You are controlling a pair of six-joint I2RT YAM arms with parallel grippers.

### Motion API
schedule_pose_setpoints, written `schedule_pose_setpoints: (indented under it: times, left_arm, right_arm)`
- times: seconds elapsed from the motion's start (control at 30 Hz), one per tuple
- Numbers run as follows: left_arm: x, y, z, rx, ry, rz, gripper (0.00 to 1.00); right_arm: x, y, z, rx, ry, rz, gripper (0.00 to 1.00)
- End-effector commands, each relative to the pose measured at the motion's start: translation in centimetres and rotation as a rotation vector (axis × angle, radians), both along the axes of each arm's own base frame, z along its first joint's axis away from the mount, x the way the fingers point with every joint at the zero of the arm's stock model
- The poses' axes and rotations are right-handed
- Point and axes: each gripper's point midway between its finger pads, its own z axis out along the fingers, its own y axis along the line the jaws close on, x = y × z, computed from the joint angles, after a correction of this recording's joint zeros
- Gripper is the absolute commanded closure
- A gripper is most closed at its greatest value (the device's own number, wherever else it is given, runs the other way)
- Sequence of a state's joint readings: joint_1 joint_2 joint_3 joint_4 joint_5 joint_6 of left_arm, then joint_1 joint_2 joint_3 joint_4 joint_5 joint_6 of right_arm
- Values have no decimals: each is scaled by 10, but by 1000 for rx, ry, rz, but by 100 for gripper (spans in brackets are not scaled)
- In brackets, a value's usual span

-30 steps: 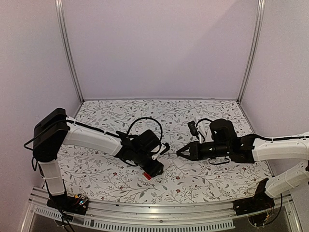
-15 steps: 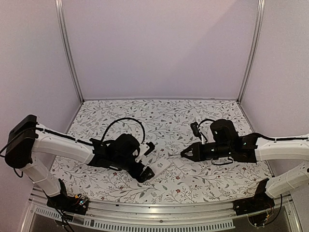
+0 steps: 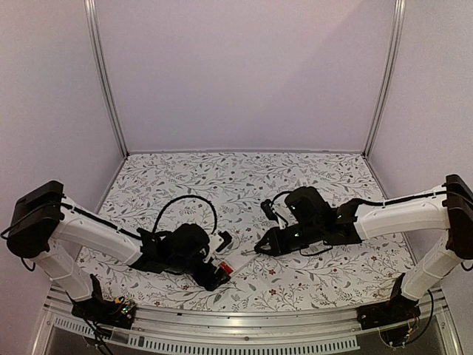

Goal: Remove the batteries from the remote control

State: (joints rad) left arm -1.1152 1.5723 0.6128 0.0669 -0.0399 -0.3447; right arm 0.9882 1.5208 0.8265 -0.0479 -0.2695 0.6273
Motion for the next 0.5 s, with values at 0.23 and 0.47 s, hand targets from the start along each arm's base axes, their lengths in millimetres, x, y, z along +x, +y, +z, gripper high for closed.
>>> schedule_pose_setpoints:
  times: [0.23, 0.47]
  left_arm:
    - [1, -9, -13, 78, -74, -42, 31]
    - [-6, -9, -18, 98, -71, -64, 50]
  right_arm:
    - [-17, 28, -17, -40, 53, 95, 100]
    - [-19, 33, -25, -61, 63, 107, 100]
